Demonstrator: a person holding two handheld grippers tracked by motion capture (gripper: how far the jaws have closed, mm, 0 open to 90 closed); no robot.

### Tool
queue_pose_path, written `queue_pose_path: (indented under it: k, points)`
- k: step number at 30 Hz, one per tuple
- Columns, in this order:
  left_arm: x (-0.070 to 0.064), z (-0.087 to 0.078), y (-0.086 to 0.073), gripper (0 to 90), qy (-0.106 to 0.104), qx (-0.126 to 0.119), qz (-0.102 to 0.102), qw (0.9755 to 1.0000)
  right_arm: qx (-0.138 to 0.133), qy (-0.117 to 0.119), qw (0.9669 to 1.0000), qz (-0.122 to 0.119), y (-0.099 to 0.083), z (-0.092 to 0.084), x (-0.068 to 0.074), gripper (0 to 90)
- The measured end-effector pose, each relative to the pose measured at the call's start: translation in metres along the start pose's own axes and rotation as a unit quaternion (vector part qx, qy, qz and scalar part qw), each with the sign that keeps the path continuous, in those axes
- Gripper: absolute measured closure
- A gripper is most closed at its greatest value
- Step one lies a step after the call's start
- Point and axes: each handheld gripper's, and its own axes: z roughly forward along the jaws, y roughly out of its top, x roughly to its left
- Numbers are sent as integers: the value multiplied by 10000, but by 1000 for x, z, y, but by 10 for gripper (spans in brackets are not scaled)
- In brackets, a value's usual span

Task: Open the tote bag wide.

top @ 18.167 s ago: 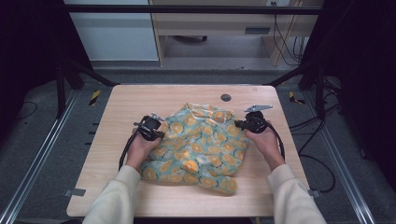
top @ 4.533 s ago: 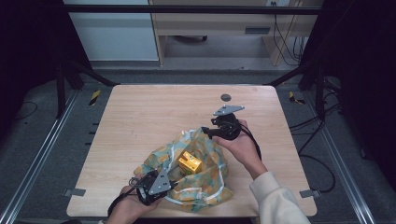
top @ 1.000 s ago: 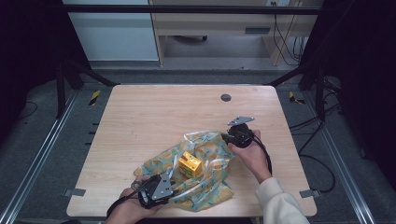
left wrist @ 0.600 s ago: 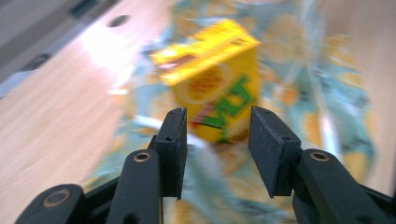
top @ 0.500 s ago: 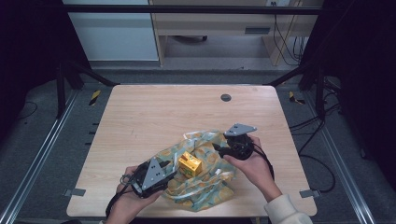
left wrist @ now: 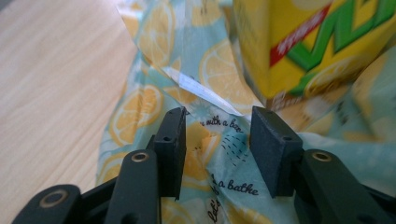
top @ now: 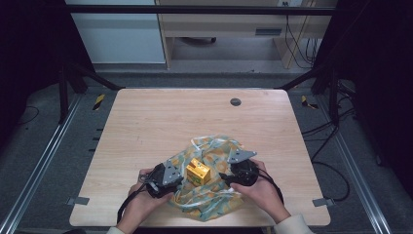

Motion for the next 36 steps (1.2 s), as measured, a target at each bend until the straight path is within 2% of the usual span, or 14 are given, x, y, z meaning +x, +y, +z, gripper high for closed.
queue_pose_path:
  k: [7,10,14,16,20,23,25,27,29,30,32,34,36]
  points:
    - [4,6,-6,584,12,176,-31,9998,194,83,9998,47,-15,6,1,397]
    - [4,6,-8,587,94,234,-14,9997,281,88,9996,-5,-18,7,0,404]
    - [3,7,-9,587,192,320,79,9993,343,120,9993,-67,-23,5,-1,409]
    - [2,6,-9,587,278,369,199,9987,352,114,9993,-81,-24,3,-1,409]
    - [2,3,-11,587,300,397,204,9986,347,135,9992,-142,-27,1,-2,406]
    - [3,-1,-13,565,189,270,5,9995,237,178,9995,-96,-28,-2,-5,361]
    - [4,-5,-12,525,219,161,-59,9996,58,146,9999,-10,-28,-7,-6,311]
    - [7,-12,-10,473,282,-103,-231,9993,-111,93,9999,20,-26,-13,-7,268]
    - [9,-20,-8,392,333,-402,-454,9976,-284,5,9996,2,-23,-21,-8,227]
    - [11,-25,-7,364,344,-621,-633,9955,-344,-28,9994,-6,-22,-24,-8,214]
    - [15,-33,-7,329,404,-907,-864,9913,-514,-66,9987,-7,-19,-32,-9,189]
    - [20,-39,-8,289,550,-1052,-947,9884,-654,-112,9978,31,-16,-38,-11,172]
    - [26,-45,-11,262,618,-1115,-1125,9854,-773,-172,9969,51,-15,-43,-13,163]
